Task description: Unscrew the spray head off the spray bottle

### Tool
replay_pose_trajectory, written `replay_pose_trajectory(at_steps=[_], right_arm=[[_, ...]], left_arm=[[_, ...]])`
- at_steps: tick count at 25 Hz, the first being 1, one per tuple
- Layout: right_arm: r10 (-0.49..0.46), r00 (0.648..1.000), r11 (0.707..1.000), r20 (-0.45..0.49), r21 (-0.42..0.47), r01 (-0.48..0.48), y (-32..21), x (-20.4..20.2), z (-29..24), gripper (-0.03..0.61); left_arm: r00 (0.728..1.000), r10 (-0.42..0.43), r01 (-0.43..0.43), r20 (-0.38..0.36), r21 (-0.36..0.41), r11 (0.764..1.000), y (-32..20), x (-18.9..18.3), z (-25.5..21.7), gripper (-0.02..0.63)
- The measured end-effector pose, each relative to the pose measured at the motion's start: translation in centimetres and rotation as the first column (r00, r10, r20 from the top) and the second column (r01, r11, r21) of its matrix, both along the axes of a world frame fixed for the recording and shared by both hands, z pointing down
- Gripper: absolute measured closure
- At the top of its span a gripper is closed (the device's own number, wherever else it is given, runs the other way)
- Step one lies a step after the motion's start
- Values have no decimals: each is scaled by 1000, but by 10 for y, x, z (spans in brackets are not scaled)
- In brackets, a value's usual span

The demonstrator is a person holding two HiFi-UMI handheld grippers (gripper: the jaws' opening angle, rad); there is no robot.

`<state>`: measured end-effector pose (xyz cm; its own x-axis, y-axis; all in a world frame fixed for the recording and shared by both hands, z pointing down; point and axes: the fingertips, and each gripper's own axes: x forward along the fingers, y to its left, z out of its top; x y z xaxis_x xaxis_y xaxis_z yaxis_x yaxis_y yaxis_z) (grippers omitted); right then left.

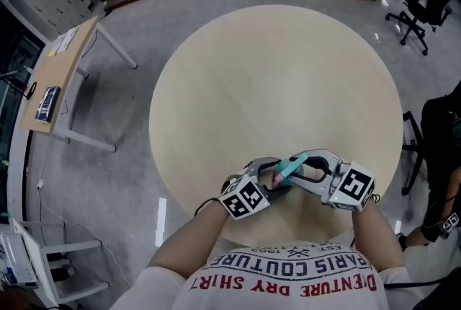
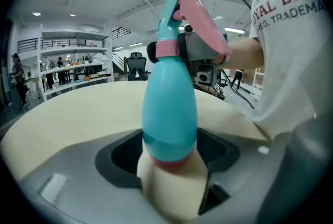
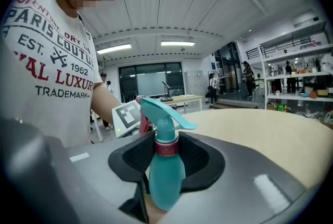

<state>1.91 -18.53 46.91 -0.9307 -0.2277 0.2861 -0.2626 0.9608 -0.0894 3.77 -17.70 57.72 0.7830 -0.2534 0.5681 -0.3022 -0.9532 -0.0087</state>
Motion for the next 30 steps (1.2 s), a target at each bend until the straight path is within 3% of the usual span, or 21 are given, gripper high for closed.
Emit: replay_pose_trajectory(at_steps=[9,12,13,20,27,30], right_arm=[[21,1000,1000,7,3,-21,0,-2,0,439],[110,994,993,3,41,-110,-4,-1,-1,425],[148,989,987,8,55,-148,-4,0,-3,384],[355,935,928,9,112,-354,-8,7,2,397],[427,904,895,12,135,-424,-11,15,2,422],[394,919,911,16,123,-393,-9,16,2,431]], left_arm=[[1000,-16,16,2,5,1000,0,-2,1,293],[996,-84,84,10,-4,996,-1,-1,0,293],[993,-115,115,13,-3,993,-1,0,0,293],[937,-348,348,29,-8,937,-2,2,1,291],[874,-483,484,54,-10,875,-3,15,0,291],[883,-468,468,39,-9,884,-1,16,0,291]])
